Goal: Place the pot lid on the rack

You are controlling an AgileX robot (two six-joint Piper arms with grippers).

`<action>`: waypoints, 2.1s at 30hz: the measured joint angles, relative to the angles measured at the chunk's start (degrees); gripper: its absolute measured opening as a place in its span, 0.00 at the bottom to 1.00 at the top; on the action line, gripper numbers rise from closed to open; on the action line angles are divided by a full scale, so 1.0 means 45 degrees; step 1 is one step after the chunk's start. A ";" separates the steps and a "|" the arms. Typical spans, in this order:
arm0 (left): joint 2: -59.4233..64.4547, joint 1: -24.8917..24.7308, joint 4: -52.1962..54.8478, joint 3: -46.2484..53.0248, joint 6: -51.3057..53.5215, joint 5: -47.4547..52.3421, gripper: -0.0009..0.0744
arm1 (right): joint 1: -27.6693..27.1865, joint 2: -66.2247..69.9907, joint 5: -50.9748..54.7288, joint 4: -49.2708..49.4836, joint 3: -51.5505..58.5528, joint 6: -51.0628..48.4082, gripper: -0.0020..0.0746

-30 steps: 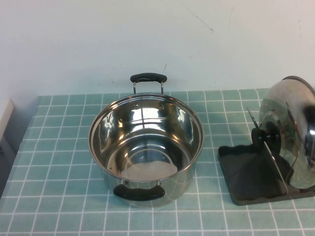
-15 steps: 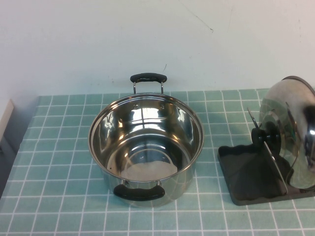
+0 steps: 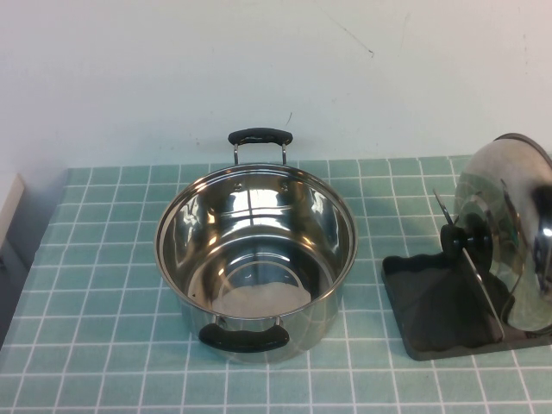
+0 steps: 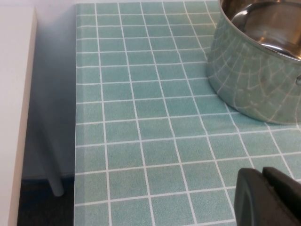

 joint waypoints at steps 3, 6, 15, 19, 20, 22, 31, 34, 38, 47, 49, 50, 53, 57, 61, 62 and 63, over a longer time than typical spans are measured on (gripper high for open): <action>0.0000 0.0000 0.0000 0.0000 0.0000 0.0057 0.01 | -0.0032 -0.0112 -0.0288 -0.2456 0.0198 0.1371 0.02; 0.0000 0.0000 0.0000 0.0000 0.0000 0.0168 0.01 | -0.0032 -0.0342 -0.0435 -0.8266 0.0685 0.6742 0.02; 0.0000 0.0000 0.0000 0.0000 0.0000 0.0530 0.01 | 0.0095 -0.2328 -0.0760 -1.7544 0.3032 1.6653 0.02; 0.0000 0.0000 0.0000 0.0000 0.0000 0.0587 0.01 | 0.0869 -0.2361 -0.0906 -1.7741 0.3839 1.6992 0.02; 0.0000 0.0000 0.0000 0.0000 0.0000 0.0587 0.01 | 0.1110 -0.2361 -0.0934 -1.7806 0.3994 1.7046 0.02; 0.0000 0.0000 0.0000 0.0000 0.0000 0.0587 0.01 | 0.1535 -0.2361 -0.0950 -1.7928 0.4222 1.7346 0.02; 0.0000 0.0000 0.0000 0.0000 0.0000 0.0627 0.01 | 0.2108 -0.2381 0.0371 -1.9068 0.4281 1.8396 0.02; 0.0000 0.0000 0.0000 0.0000 0.0000 0.0627 0.01 | 0.2108 -0.2381 0.0437 -1.9065 0.4281 1.8481 0.02; 0.0000 0.0000 0.0000 0.0000 0.0000 0.0627 0.01 | 0.2108 -0.2381 0.0437 -1.9065 0.4281 1.8481 0.02; 0.0000 0.0000 0.0000 0.0000 0.0000 0.0627 0.01 | 0.2108 -0.2381 0.0437 -1.9065 0.4281 1.8511 0.02; 0.0000 0.0000 0.0000 0.0000 0.0000 0.0627 0.01 | 0.2108 -0.2381 0.0437 -1.9065 0.4281 1.8511 0.02; 0.0000 0.0000 0.0000 0.0000 0.0000 0.0627 0.01 | 0.2108 -0.2381 0.0437 -1.9065 0.4281 1.8511 0.02; 0.0000 0.0000 0.0000 0.0000 0.0000 0.0627 0.01 | 0.2108 -0.2381 0.0437 -1.9065 0.4281 1.8511 0.02; 0.0000 0.0000 0.0000 0.0000 -0.0006 0.0627 0.01 | 0.2108 -0.2381 0.0437 -1.9065 0.4281 1.8511 0.02; 0.0000 0.0000 -0.0528 0.0039 0.0033 0.0627 0.01 | 0.2108 -0.2381 0.0457 -1.9065 0.4281 1.8511 0.02; 0.0000 0.0000 -0.0882 0.0129 0.0142 0.0664 0.01 | 0.2108 -0.2381 0.0457 -1.9065 0.4281 1.8511 0.02; 0.0000 0.0000 -0.1164 0.0231 0.0281 0.0730 0.01 | 0.2108 -0.2381 0.0457 -1.9065 0.4281 1.8511 0.02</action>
